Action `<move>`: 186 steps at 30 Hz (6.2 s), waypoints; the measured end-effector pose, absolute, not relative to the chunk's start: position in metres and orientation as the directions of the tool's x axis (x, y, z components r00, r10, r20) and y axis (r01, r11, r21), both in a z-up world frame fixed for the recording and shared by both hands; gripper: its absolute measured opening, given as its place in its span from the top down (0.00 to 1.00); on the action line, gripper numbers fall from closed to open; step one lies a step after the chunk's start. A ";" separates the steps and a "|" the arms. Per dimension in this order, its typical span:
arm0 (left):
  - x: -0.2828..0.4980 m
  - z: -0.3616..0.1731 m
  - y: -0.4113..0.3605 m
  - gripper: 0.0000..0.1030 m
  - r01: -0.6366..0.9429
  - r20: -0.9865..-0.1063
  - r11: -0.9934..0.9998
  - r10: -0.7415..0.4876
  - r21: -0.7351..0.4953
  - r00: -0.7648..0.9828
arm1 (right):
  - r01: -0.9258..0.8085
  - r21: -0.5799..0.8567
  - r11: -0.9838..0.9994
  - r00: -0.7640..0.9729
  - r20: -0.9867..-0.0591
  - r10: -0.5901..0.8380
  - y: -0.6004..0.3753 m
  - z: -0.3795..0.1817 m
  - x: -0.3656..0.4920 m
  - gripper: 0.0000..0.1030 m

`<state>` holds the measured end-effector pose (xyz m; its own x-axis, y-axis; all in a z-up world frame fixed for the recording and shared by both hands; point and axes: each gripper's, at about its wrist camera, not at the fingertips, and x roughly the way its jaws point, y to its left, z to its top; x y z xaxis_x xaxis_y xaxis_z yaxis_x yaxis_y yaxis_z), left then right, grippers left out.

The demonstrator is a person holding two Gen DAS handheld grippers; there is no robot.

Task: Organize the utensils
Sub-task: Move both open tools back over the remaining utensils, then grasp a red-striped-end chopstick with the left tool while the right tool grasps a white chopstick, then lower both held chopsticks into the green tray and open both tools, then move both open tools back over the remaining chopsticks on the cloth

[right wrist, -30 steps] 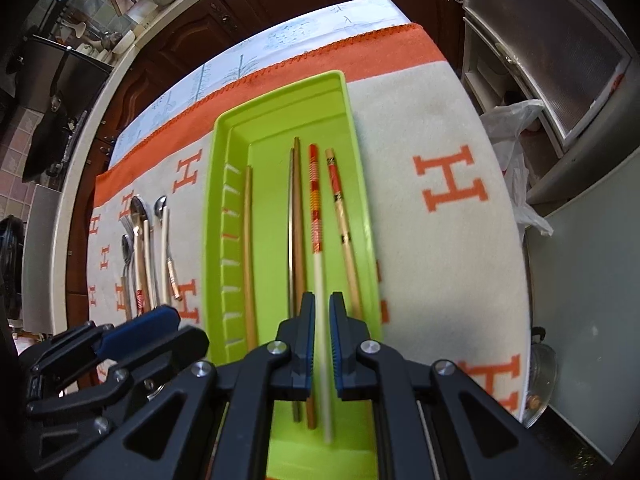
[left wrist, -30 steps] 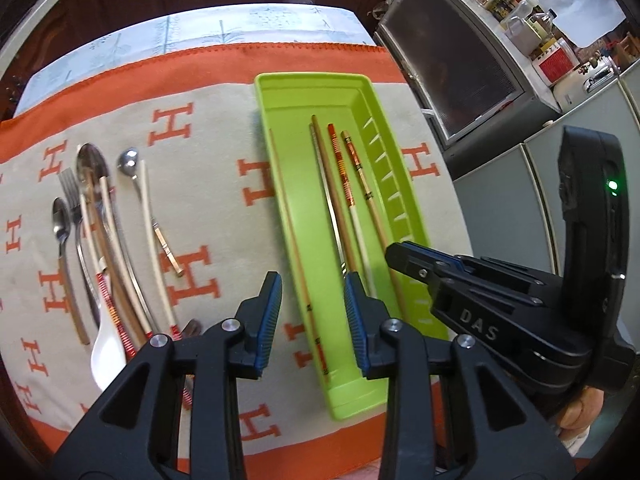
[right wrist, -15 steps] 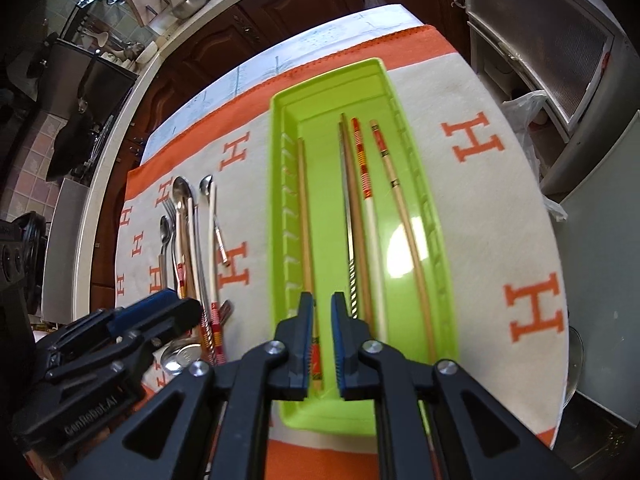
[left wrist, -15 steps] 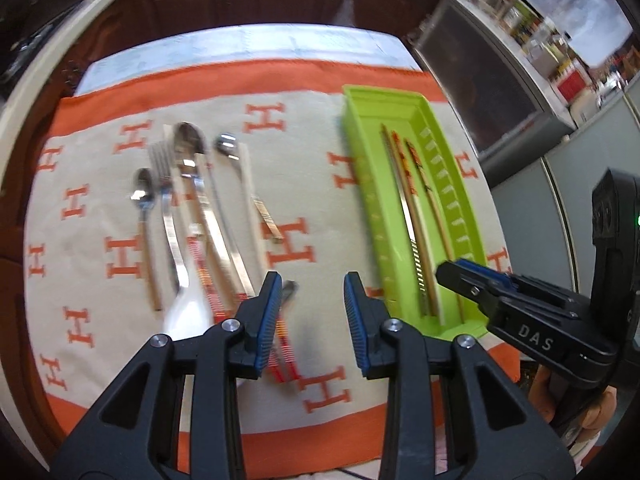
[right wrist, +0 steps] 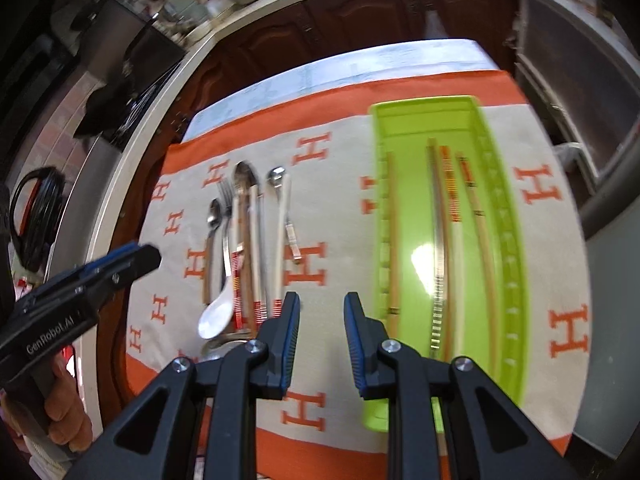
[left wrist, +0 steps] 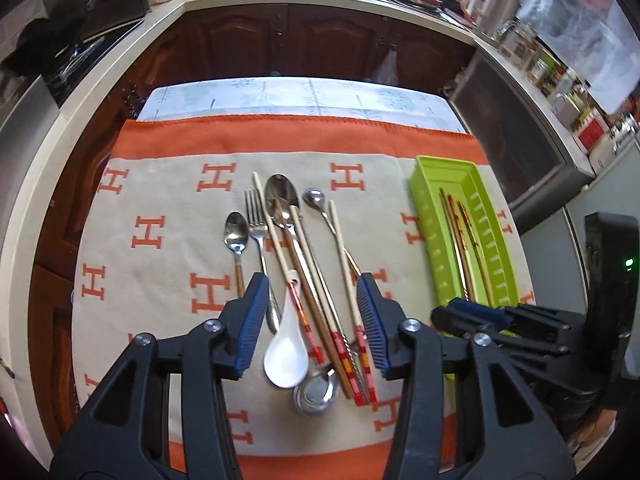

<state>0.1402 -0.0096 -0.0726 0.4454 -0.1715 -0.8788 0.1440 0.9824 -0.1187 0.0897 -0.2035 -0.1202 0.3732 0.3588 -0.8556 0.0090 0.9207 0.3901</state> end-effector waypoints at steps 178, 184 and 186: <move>0.184 -0.167 0.029 0.89 0.155 -0.952 0.957 -0.269 -0.246 0.149 | -0.060 0.444 0.894 0.032 -0.894 0.446 -0.108 -0.199 0.166 0.93; 0.183 -0.169 0.030 0.89 0.155 -0.947 0.951 -0.288 -0.266 0.142 | -0.058 0.445 0.894 -0.022 -0.895 0.445 -0.101 -0.210 0.159 0.93; 0.183 -0.170 0.031 0.89 0.155 -0.946 0.950 -0.294 -0.273 0.136 | -0.055 0.443 0.895 -0.027 -0.897 0.442 -0.102 -0.212 0.157 0.90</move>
<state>0.1827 0.0307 -0.1701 0.1361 -0.2937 -0.9462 0.1546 0.9496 -0.2726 0.1569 -0.1025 -0.2121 -0.0271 0.4419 -0.8967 -0.0552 0.8950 0.4427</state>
